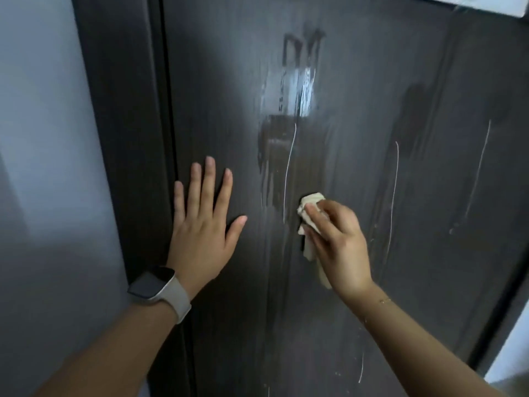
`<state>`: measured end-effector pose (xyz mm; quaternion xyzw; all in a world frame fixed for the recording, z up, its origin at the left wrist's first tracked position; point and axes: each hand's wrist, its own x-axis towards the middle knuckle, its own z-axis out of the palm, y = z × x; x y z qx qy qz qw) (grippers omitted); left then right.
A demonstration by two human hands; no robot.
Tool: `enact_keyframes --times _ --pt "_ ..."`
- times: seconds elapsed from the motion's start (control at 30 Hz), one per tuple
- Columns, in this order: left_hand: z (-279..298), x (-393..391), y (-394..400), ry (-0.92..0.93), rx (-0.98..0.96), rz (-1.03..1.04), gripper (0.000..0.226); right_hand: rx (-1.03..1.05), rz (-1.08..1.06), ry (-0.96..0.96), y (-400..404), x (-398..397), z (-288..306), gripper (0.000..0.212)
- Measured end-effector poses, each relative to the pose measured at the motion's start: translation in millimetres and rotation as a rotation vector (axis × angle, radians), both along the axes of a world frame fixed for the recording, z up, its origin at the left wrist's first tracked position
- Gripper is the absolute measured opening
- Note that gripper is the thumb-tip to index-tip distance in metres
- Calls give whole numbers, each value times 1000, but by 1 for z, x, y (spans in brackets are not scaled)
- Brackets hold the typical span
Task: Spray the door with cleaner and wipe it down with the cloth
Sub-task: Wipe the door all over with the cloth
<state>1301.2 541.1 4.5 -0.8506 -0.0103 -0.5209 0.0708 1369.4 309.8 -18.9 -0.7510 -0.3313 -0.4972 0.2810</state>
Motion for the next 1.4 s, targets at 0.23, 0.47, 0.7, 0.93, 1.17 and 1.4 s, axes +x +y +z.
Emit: enact_keyframes --times 0.23,0.47,0.7,0.93,1.17,1.4 --pt "-10 6 3 -32 27 -9 78 129 16 -223 14 22 97 34" --pt "-6 2 1 -40 23 -3 78 -405 210 -265 12 14 -4 33" --pt "-6 3 2 -27 37 34 78 -293 165 -288 9 21 97 32" --pt "-6 4 0 -25 46 35 76 -478 206 -340 16 16 47 31" --pt "-7 4 2 -6 49 57 75 -414 180 -366 2 23 115 31" --pt "-7 3 1 -18 56 80 75 -291 208 -422 29 21 106 35"
